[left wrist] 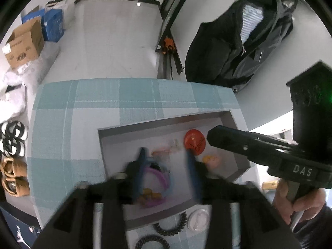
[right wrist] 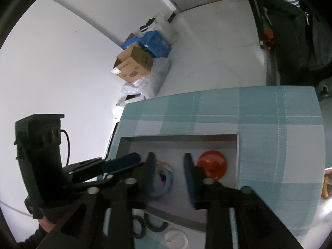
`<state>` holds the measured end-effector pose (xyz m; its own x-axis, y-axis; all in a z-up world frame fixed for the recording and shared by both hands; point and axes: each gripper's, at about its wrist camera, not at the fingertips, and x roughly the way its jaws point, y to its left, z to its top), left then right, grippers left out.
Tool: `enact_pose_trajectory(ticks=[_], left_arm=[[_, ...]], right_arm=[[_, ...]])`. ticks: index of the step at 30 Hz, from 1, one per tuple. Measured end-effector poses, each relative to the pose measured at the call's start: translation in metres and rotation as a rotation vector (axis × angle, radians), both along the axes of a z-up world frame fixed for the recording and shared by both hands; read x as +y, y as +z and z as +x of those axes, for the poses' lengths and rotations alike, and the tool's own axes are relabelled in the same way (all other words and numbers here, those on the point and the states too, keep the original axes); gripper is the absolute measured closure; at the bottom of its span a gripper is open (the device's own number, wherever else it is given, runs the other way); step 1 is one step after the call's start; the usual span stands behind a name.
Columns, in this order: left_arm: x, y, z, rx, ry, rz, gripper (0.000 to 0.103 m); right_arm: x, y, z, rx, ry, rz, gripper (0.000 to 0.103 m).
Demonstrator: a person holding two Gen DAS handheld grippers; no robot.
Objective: Organize jewelry
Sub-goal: 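Open both grippers to drop the charm and figure into the box, then grasp the black coiled bracelet with the left gripper and lift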
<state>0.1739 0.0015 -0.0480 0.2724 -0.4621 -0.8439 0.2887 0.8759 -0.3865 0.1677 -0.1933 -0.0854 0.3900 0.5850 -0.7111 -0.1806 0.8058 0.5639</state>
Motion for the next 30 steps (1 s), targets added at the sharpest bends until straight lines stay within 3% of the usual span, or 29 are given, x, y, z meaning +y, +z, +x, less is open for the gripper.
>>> enact_pose_trajectory(ticks=[1,5,8,11,15,19,29,30], left_arm=[[0.004,0.002,0.000,0.003,0.013,-0.019,0.044],[0.016,0.011,-0.005,-0.022,0.039,-0.057,0.044],[0.019,0.018,-0.010,-0.043,0.048,-0.066,0.044],[0.022,0.025,-0.019,-0.084,0.065,-0.038,0.044],[0.026,0.032,-0.040,-0.153,0.105,0.038,0.044],[0.033,0.033,-0.061,-0.192,0.121,0.058,0.044],[0.044,0.018,-0.104,-0.219,0.073,0.131,0.043],[0.044,0.015,-0.106,-0.216,0.065,0.133,0.038]], right_arm=[[-0.001,0.002,-0.001,-0.005,-0.001,0.004,0.069],[-0.007,0.011,-0.005,-0.041,-0.017,-0.004,0.060],[-0.012,0.015,-0.008,-0.061,-0.031,-0.001,0.060],[-0.014,0.021,-0.014,-0.085,-0.037,-0.022,0.056],[-0.012,0.030,-0.028,-0.145,-0.029,-0.048,0.041],[-0.009,0.037,-0.052,-0.205,-0.020,-0.049,0.025],[0.015,0.036,-0.107,-0.314,0.063,-0.135,0.012],[0.016,0.036,-0.110,-0.323,0.067,-0.142,0.009]])
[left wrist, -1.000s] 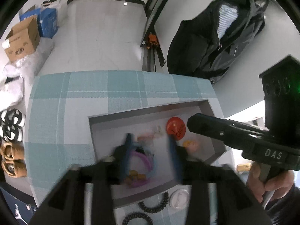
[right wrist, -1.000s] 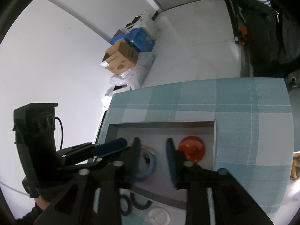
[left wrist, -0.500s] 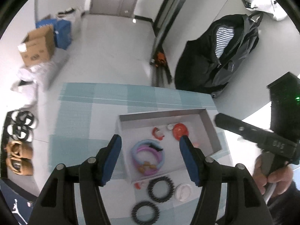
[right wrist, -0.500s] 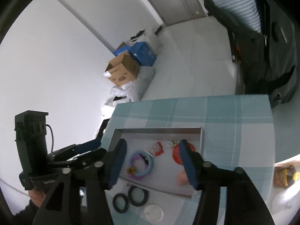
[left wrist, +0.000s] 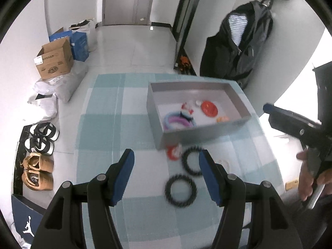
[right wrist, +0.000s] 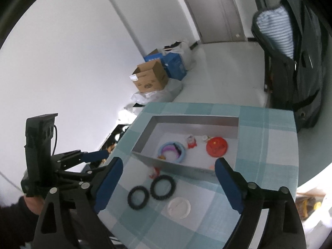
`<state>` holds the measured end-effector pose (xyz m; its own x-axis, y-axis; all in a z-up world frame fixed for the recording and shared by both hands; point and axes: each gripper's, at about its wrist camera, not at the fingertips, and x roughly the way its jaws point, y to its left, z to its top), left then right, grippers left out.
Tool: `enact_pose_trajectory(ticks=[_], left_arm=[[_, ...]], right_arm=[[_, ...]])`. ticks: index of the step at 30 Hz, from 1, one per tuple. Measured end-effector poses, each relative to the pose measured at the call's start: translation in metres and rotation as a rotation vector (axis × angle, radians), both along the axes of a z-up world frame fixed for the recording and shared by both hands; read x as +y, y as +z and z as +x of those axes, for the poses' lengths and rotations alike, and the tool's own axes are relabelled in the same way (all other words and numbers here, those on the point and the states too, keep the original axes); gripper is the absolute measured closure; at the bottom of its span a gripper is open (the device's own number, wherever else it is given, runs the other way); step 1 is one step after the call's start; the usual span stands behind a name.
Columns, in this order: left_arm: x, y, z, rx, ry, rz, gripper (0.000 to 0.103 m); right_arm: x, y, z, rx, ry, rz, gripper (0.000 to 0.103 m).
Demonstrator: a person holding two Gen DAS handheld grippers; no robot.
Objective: Organize jewelry
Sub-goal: 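Grasp the black coiled bracelet with the left gripper and lift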
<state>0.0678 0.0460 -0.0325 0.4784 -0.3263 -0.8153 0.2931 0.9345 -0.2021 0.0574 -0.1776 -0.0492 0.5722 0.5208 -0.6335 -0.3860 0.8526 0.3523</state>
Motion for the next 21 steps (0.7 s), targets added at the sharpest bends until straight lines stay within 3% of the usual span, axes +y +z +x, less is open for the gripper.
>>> enact_pose_trajectory(ticks=[1,10,21], left_arm=[[0.001,-0.004,-0.002,0.012,-0.004,0.008,0.032],[-0.007,-0.028,-0.011,0.100,-0.062,0.022,0.032],[-0.032,-0.062,-0.013,0.079,-0.086,0.227,0.032]], right_arm=[[0.002,-0.001,-0.004,-0.005,-0.004,-0.011,0.007],[0.010,-0.027,-0.022,0.039,-0.039,-0.081,0.006],[0.013,-0.055,-0.036,0.096,-0.069,-0.175,0.006]])
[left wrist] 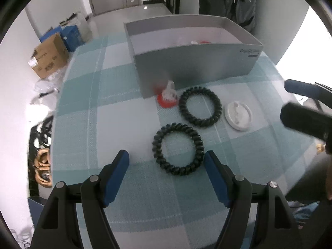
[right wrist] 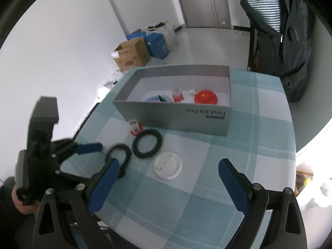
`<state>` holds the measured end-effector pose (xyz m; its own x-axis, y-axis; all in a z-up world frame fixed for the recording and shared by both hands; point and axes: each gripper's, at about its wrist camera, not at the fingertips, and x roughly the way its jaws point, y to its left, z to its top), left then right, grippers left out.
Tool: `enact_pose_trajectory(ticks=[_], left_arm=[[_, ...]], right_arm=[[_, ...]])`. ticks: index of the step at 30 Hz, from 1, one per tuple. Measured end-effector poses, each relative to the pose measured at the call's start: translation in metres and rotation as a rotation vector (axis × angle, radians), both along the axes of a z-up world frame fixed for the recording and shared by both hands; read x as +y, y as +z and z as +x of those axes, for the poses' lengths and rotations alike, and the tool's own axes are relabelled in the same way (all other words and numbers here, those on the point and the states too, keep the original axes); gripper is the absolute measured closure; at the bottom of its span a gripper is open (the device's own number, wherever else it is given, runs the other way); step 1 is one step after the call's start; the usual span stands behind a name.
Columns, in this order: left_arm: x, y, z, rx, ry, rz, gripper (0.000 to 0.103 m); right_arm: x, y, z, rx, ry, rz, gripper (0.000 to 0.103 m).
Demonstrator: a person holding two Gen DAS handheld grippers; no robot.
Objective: Organize jewelry
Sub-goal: 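Grasp the black coiled bracelet with the left gripper and lift, then grasp the white round pin badge with the right gripper while the left gripper holds the bracelet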
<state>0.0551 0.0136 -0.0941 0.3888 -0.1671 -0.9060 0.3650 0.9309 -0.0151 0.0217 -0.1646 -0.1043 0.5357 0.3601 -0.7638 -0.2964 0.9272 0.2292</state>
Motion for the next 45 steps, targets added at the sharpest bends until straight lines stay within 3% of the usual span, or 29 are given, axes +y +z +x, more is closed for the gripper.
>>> enact_pose_trajectory(ticks=[5,8,12,20,26,29,32,35,41,45], left_arm=[[0.000,-0.001,0.003,-0.011,-0.014,-0.013,0.036],[-0.005,0.002,0.000,-0.011,-0.053,-0.018,0.063],[-0.004,0.005,-0.002,0.004,-0.045,-0.036,0.078],[0.019,0.034,-0.002,-0.034,0.016,-0.144,0.079],[0.041,0.046,0.001,-0.046,0.100,-0.203,0.079],[0.045,0.048,0.010,-0.073,0.151,-0.218,0.079],[0.051,0.056,0.013,-0.115,0.189,-0.225,0.079],[0.057,0.063,0.018,-0.130,0.210,-0.252,0.079],[0.059,0.066,0.023,-0.139,0.228,-0.273,0.079],[0.060,0.070,0.028,-0.136,0.235,-0.290,0.078]], right_arm=[[0.000,-0.008,0.001,0.019,-0.006,-0.037,0.006],[0.000,-0.013,0.003,0.039,0.000,-0.041,0.007],[0.004,-0.018,0.003,0.050,0.018,-0.068,0.008],[0.016,-0.034,0.010,0.088,0.051,-0.108,0.023],[0.026,-0.034,0.012,0.049,0.051,-0.172,0.035],[0.036,-0.035,0.008,0.021,0.071,-0.250,0.044],[0.047,-0.034,0.002,-0.011,0.119,-0.289,0.062],[0.052,-0.032,-0.002,-0.024,0.130,-0.316,0.062],[0.039,-0.030,0.001,0.029,0.106,-0.224,0.062],[0.026,-0.025,0.004,0.092,0.085,-0.101,0.062]])
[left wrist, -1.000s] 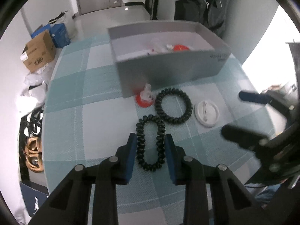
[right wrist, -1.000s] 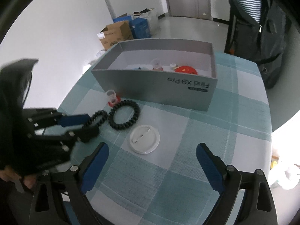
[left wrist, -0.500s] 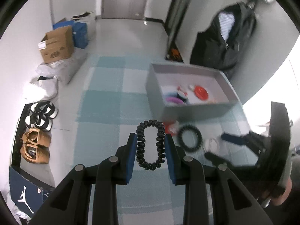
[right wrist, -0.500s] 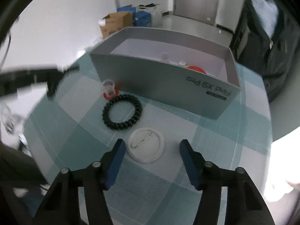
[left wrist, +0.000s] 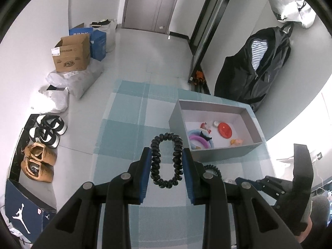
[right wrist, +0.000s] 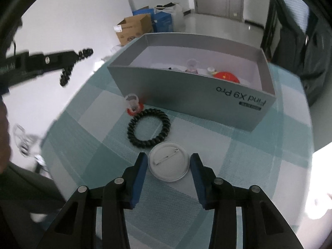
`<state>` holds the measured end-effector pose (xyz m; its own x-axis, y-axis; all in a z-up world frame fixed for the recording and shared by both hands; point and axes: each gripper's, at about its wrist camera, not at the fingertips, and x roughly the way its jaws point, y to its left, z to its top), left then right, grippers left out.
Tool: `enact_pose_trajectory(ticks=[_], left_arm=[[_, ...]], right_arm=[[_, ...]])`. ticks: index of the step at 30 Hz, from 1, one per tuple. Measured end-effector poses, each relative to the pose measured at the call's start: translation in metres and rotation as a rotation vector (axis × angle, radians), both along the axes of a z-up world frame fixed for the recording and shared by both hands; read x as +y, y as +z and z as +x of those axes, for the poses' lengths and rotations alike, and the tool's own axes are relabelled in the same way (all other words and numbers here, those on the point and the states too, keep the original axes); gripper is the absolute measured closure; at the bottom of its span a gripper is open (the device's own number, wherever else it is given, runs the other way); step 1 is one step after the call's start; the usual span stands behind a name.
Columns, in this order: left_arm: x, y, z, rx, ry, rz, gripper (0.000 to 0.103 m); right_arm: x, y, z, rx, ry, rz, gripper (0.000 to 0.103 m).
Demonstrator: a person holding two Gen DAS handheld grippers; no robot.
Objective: Organize jewelry
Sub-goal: 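Grasp the white round pin badge with the right gripper while the left gripper holds the bracelet, then carry the bracelet and white badge over the grey box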
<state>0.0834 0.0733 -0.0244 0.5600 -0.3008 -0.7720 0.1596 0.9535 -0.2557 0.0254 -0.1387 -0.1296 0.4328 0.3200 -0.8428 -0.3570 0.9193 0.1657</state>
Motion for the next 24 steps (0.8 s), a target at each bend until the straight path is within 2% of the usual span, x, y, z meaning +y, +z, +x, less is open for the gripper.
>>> enact_pose_trajectory(ticks=[6,14,19,24], left_arm=[[-0.005,0.006,0.005,-0.010,-0.010,-0.022,0.079],[-0.016,0.010,0.013,-0.013,-0.028,-0.037,0.079],[-0.024,0.007,0.024,0.005,-0.040,-0.045,0.079],[-0.038,0.004,0.034,0.017,-0.063,-0.044,0.079]], right_arm=[[-0.017,0.014,0.004,0.035,-0.019,0.164,0.062],[-0.022,0.053,0.001,-0.049,0.034,0.331,0.062],[-0.030,0.076,0.024,-0.114,0.007,0.402,0.062],[-0.030,0.085,0.044,-0.134,-0.021,0.425,0.062]])
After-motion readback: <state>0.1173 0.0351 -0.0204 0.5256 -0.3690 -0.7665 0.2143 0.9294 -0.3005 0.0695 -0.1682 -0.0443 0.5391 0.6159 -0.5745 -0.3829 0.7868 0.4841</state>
